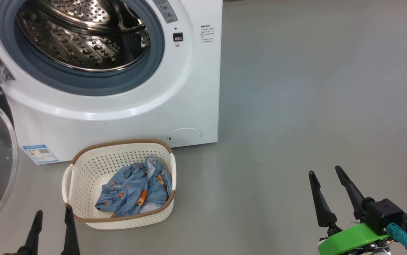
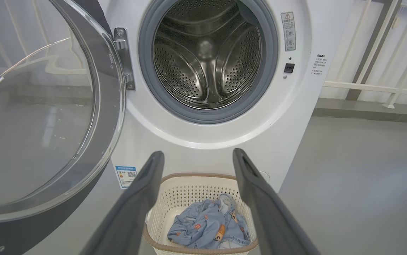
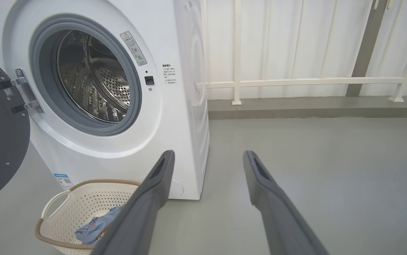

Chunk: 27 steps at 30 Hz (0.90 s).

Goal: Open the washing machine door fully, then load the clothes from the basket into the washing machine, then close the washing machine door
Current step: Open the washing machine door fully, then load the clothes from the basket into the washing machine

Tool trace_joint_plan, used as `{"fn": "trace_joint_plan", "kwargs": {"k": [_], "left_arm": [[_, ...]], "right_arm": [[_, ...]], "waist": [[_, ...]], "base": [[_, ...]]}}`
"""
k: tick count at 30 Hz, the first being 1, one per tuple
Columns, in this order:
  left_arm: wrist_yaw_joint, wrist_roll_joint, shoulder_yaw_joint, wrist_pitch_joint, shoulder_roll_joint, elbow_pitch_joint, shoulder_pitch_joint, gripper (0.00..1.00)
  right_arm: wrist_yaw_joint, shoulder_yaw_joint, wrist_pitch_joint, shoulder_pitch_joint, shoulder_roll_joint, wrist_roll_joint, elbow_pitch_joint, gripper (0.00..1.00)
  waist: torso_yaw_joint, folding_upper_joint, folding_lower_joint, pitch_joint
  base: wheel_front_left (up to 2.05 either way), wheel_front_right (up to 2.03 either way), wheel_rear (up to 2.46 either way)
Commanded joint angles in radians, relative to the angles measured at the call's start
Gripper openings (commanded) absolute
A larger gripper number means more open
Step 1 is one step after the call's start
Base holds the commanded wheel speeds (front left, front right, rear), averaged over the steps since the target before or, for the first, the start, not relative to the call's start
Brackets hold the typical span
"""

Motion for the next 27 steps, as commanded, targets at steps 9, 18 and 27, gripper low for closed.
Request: {"fn": "trace_joint_plan", "kwargs": {"k": [9,18,27], "left_arm": [[0.005,0.001,0.013,-0.004,0.019,-0.042,0.010,1.00],[-0.001,0.027,0.011,-0.004,0.019,-0.056,0.008,1.00],[-0.005,0.029,0.026,-0.004,0.019,-0.063,0.003,1.00]], "right_arm": [[0.009,0.015,-0.012,-0.007,-0.001,0.002,-0.030,1.00],[0.009,0.000,-0.012,-0.012,-0.001,-0.009,-0.030,1.00],[0.009,-0.009,-0.012,-0.012,-0.001,-0.011,-0.018,1.00]], "waist": [[0.015,0.0000,0.0000,-0.001],[0.019,0.0000,0.0000,0.008],[0.022,0.0000,0.0000,0.009]], "base": [[0.00,0.00,0.00],[0.00,0.00,0.00],[0.00,0.00,0.00]]}}
